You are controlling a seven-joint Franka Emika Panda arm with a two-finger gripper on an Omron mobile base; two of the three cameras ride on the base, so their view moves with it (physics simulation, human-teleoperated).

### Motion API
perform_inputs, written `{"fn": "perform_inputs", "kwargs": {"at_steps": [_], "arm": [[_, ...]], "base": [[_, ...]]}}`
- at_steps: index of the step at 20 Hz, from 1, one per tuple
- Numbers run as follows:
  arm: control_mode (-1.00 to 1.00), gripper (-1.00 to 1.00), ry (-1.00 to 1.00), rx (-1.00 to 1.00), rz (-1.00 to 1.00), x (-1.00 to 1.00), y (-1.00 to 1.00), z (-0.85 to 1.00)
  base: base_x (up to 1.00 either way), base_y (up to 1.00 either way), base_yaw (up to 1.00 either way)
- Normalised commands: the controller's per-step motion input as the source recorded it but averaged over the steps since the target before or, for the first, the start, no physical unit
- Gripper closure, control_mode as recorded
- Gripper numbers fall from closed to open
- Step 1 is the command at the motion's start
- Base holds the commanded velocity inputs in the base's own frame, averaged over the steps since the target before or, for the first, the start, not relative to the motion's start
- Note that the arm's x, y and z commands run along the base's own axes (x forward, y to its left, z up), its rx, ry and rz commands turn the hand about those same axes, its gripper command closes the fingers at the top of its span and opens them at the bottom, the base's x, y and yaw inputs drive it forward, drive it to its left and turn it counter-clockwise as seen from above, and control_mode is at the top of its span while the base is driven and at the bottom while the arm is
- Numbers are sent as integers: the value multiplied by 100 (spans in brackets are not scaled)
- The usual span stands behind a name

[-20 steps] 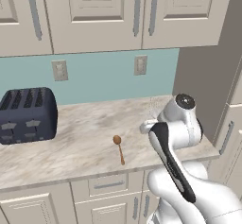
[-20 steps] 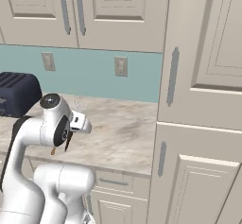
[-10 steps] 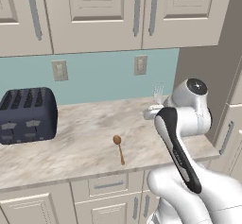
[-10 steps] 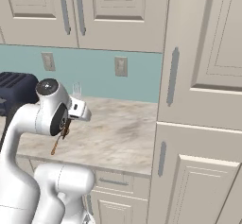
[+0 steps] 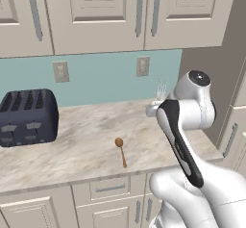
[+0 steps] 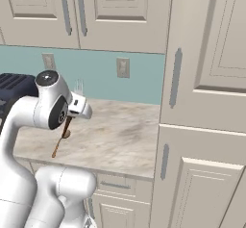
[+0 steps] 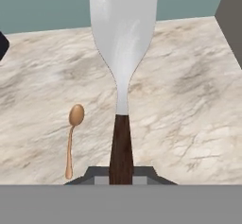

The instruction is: Take the fork and place it on the left side of the plate. Then take the spoon and place it on the right side of the plate. Make sure they're directly next to the plate.

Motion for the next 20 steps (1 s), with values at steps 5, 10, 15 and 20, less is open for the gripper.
{"fn": "perform_inputs", "kwargs": {"at_steps": [5,10,15,20], "arm": [[-100,100,0,-1,0,-14,7,-8],[100,100,0,0,0,0,0,0],[100,100,0,0,0,0,0,0],[100,100,0,0,0,0,0,0]], "base": [[0,0,0],[-82,38,0],[-73,70,-4],[-56,74,-26]]}}
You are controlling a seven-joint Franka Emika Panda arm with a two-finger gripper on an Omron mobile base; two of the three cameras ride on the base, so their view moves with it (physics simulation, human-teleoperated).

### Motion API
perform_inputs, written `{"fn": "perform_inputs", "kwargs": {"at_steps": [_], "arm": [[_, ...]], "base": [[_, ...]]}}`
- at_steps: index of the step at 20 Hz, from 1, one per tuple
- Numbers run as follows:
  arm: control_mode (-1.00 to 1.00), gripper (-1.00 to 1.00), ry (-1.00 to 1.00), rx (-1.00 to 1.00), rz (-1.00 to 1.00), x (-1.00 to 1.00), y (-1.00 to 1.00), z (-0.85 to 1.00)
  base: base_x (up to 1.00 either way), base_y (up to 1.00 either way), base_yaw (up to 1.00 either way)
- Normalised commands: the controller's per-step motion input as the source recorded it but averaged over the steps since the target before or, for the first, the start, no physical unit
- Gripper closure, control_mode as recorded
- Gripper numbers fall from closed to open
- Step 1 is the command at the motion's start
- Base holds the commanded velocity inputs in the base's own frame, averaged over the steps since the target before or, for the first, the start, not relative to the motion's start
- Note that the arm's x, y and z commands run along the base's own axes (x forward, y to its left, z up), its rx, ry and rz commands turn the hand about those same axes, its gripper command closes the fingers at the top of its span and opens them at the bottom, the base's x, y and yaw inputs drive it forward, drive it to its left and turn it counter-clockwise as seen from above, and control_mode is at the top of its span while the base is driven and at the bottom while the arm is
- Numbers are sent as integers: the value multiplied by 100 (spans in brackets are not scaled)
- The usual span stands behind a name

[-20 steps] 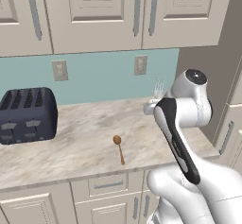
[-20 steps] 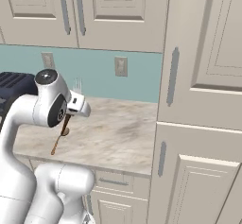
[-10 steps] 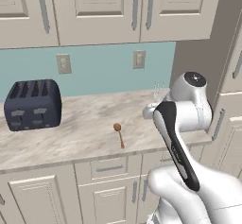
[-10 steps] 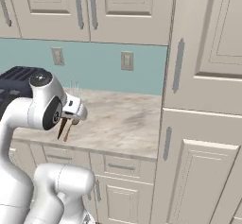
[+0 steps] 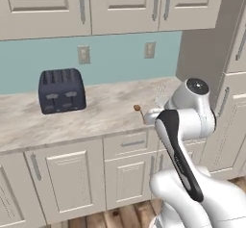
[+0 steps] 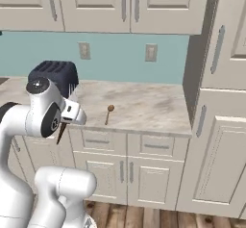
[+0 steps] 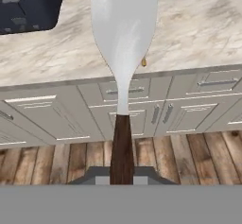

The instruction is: Take the fork and place it on the left side of the plate. Then take the spoon and place it on the right side of the plate. Make sure they're directly next to the plate.

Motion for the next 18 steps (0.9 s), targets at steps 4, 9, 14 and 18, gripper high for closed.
{"fn": "perform_inputs", "kwargs": {"at_steps": [4,9,14,18], "arm": [[100,100,0,0,0,0,0,0],[100,100,0,0,0,0,0,0],[100,100,0,0,0,0,0,0],[100,100,0,0,0,0,0,0]], "base": [[-41,62,-45],[-36,56,-50],[-41,57,-50],[-52,60,-47]]}}
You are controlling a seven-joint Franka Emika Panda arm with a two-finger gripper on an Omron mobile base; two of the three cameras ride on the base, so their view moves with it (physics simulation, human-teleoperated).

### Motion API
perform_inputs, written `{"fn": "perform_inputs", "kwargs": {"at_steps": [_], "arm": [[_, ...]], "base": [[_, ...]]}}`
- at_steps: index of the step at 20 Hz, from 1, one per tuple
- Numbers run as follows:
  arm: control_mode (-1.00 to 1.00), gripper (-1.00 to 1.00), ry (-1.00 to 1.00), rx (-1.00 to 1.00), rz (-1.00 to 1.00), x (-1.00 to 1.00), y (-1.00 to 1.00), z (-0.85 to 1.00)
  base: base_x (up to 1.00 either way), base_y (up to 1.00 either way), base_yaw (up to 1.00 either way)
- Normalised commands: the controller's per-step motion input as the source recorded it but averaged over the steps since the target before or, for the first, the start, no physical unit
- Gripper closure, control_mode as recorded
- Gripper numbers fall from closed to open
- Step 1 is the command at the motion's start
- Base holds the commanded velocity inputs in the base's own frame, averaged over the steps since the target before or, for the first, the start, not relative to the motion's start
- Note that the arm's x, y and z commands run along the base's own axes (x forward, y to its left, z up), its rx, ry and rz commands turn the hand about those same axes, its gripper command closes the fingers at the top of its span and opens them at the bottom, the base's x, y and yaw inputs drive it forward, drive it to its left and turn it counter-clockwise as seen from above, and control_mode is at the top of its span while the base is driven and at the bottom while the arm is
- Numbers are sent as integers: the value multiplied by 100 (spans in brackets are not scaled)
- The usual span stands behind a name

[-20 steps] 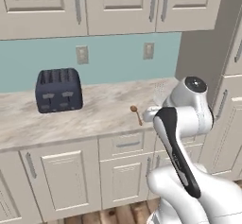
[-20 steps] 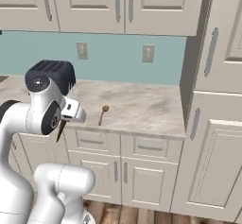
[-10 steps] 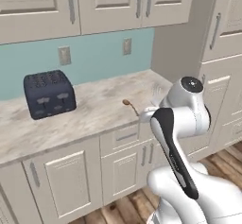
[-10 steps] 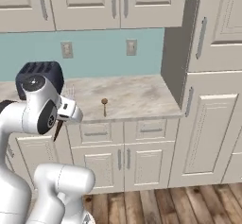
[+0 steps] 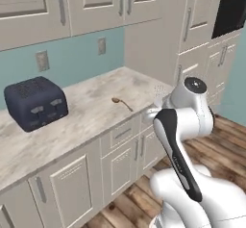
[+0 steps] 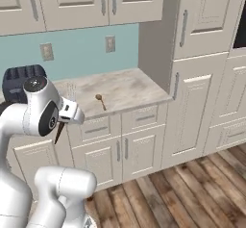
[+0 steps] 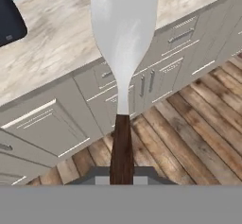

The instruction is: Take the fork and place it on the left side of the plate. Then take the spoon and place it on the right side of the plate. Make sure they're directly next to the plate.

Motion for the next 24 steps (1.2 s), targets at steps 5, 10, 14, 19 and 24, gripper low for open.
{"fn": "perform_inputs", "kwargs": {"at_steps": [5,10,14,19,24], "arm": [[100,100,0,0,0,0,0,0],[100,100,0,0,0,0,0,0],[100,100,0,0,0,0,0,0],[100,100,0,0,0,0,0,0],[100,100,0,0,0,0,0,0]], "base": [[-72,58,-44],[-84,59,-42],[-86,58,-41],[-90,48,-38],[-95,33,-36]]}}
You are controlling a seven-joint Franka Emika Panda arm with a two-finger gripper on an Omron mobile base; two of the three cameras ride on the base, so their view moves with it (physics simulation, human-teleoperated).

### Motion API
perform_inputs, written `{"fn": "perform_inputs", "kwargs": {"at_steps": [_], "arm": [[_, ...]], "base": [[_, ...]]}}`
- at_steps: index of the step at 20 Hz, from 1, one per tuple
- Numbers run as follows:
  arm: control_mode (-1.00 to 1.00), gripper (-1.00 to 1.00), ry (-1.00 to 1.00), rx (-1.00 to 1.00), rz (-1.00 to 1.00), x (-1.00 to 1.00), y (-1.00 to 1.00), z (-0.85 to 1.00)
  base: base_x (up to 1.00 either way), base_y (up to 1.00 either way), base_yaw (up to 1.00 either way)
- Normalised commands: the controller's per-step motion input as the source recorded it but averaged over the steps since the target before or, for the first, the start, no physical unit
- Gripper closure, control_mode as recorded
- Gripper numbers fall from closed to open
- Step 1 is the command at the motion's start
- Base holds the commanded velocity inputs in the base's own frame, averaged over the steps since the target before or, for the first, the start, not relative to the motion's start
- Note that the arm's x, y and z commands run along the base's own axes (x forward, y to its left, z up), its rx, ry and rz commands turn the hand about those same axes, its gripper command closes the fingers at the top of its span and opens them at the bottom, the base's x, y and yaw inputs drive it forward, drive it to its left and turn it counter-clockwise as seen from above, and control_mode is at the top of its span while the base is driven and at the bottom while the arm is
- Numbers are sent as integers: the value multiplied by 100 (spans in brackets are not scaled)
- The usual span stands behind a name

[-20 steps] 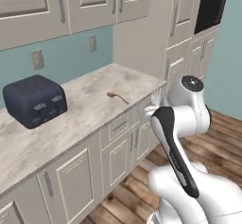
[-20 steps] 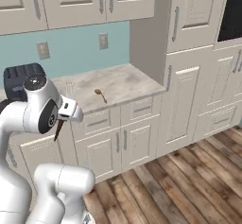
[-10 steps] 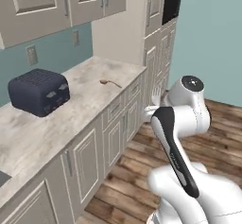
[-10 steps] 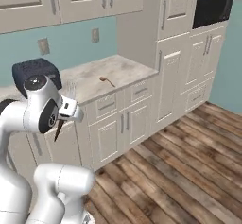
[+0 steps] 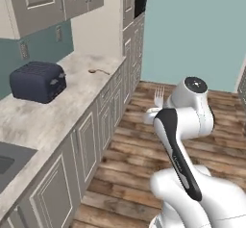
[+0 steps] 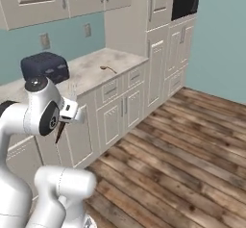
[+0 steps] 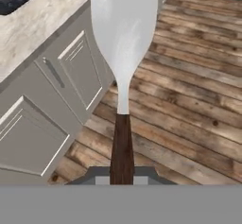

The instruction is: Take the fork and place it on the left side of the plate. Then take the spoon and place it on the right side of the plate. Make sure they're directly next to the plate.

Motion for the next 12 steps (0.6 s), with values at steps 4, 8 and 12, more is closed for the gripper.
{"fn": "perform_inputs", "kwargs": {"at_steps": [4,8,12], "arm": [[100,100,0,0,0,0,0,0],[100,100,0,0,0,0,0,0],[100,100,0,0,0,0,0,0]], "base": [[-100,15,-31],[-100,4,-29],[-92,-12,-24]]}}
